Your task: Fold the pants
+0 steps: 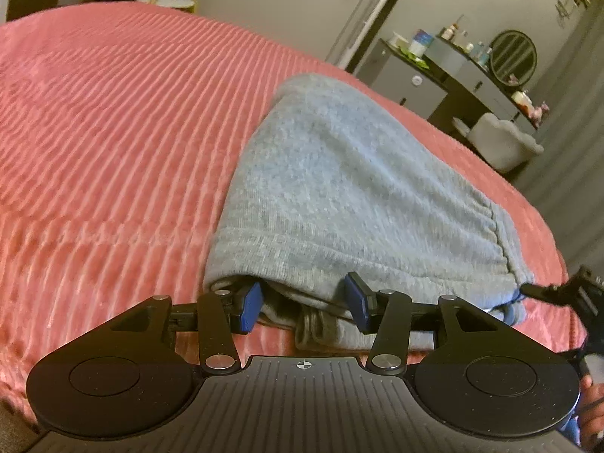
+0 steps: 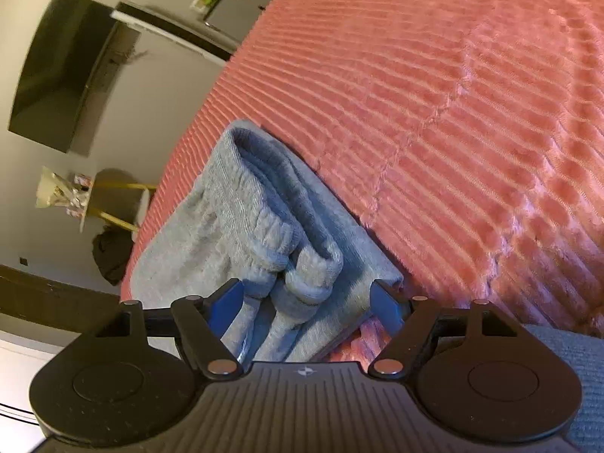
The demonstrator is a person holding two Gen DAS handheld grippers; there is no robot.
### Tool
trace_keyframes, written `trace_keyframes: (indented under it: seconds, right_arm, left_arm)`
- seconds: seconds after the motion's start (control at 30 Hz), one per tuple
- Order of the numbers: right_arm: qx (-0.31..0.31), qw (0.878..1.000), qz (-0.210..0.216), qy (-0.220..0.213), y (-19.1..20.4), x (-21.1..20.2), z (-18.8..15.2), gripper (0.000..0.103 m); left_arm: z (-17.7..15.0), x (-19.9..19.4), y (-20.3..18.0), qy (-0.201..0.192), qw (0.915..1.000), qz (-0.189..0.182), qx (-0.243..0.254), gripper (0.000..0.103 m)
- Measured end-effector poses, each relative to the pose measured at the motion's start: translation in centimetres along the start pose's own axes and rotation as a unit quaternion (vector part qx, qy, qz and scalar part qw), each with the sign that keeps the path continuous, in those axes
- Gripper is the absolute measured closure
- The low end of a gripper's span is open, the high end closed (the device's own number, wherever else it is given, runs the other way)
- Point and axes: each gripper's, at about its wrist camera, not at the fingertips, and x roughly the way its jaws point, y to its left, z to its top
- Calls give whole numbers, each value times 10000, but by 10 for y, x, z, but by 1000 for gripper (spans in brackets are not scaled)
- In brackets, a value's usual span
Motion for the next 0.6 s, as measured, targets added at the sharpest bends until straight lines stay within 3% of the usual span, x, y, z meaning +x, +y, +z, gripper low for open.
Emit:
trace_keyframes:
  seconds: [0.07, 0.17, 0.27, 0.3, 0.33, 0.43, 0.6]
  right_arm:
    - [-64, 9998, -2, 173, 4, 6, 1, 18]
    - [-120, 9987, -107, 490, 10, 24, 4, 17]
    - [205, 9980, 218, 559, -1, 36, 5, 17]
    - [353, 9975, 333, 515, -4, 37, 6, 22]
    - [440, 9970, 469, 435, -6, 36, 6, 33]
    - [482, 9964, 614, 330, -9, 36, 6, 45]
    - [193, 9982, 546, 150, 0, 32, 3, 54]
  left_arm:
    - [0, -2, 2, 26, 10000, -4, 5, 50]
    - [1, 0, 2, 67, 10000, 1, -39, 49]
    - [2, 3, 2, 98, 9999, 11, -55, 48]
    - [2, 4, 1, 105, 9999, 10, -51, 48]
    - [2, 3, 1, 102, 9999, 10, -46, 48]
    - [2, 4, 0, 111, 9999, 21, -77, 45]
    - [2, 2, -1, 37, 10000, -24, -48, 50]
